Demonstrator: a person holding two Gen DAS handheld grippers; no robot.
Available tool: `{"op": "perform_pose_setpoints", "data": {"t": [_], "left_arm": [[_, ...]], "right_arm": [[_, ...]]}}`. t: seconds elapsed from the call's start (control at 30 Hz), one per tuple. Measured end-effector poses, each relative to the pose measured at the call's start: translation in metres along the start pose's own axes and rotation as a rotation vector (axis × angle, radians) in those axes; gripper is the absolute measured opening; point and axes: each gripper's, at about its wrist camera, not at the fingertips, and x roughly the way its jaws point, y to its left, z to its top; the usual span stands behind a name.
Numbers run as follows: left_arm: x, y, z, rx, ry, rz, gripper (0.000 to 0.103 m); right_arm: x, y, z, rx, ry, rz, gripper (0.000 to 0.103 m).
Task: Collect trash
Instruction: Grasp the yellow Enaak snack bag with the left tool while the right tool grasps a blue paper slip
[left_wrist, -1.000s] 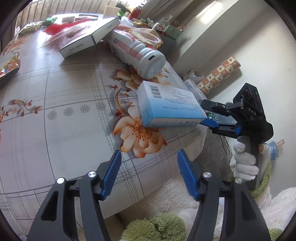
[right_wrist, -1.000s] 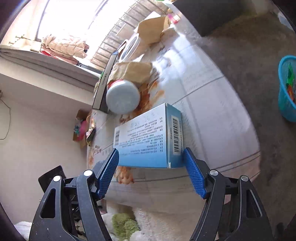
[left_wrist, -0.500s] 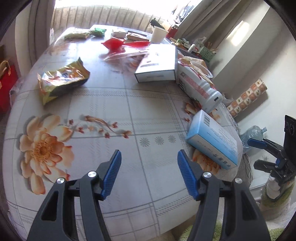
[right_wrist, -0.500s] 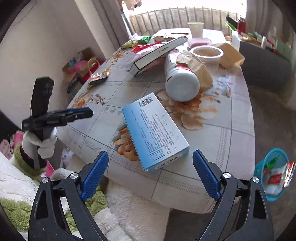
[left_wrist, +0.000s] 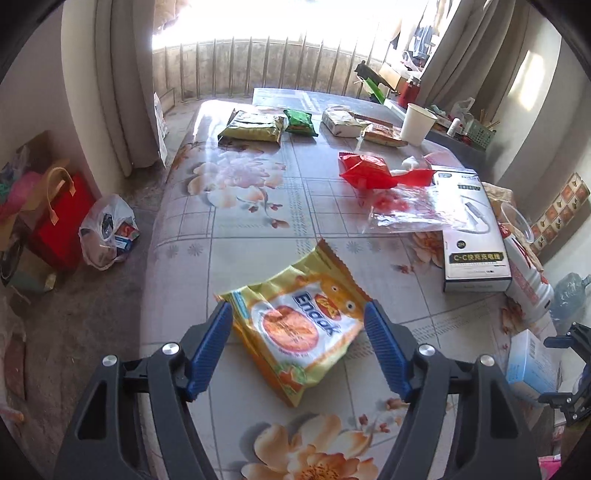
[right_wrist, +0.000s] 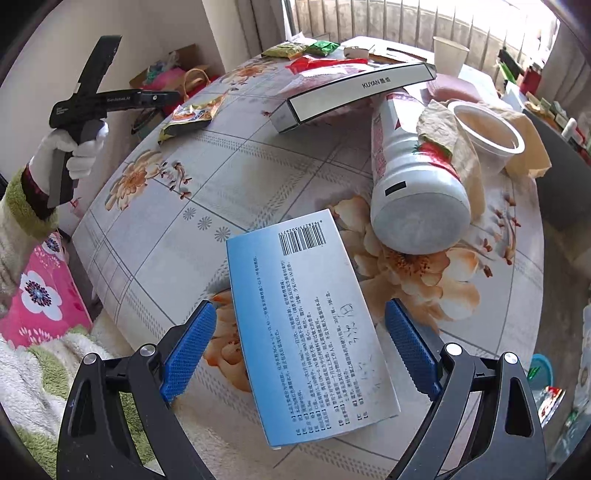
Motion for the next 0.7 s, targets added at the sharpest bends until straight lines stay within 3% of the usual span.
{"op": "perform_pose_setpoints", "data": {"t": [0.13, 0.23, 0.37, 0.53, 0.7], "left_arm": [[0.042, 0.015, 0.026, 0.021, 0.063, 0.039, 0.071], [0.062, 0.022, 0.029, -0.037, 0.136, 0.003, 0.070], [0.052, 0.008, 0.015, -0.074, 0.168, -0.071, 0.070], [0.017, -0.024, -0.028, -0.119, 0.199, -0.200, 0.070], [-0.007, -0.049, -0.054, -0.125, 0.179, -0.236, 0.070]], "right_arm": [[0.005, 0.002, 0.000, 0.012, 0.012, 0.018, 0.088], [0.005, 0.002, -0.003, 0.037, 0.010, 0.032, 0.088], [0.005, 0.000, -0.008, 0.088, 0.015, 0.038, 0.088], [-0.001, -0.002, -0.019, 0.151, 0.002, 0.056, 0.087], [-0.004, -0.002, -0.027, 0.207, -0.014, 0.060, 0.085]]}}
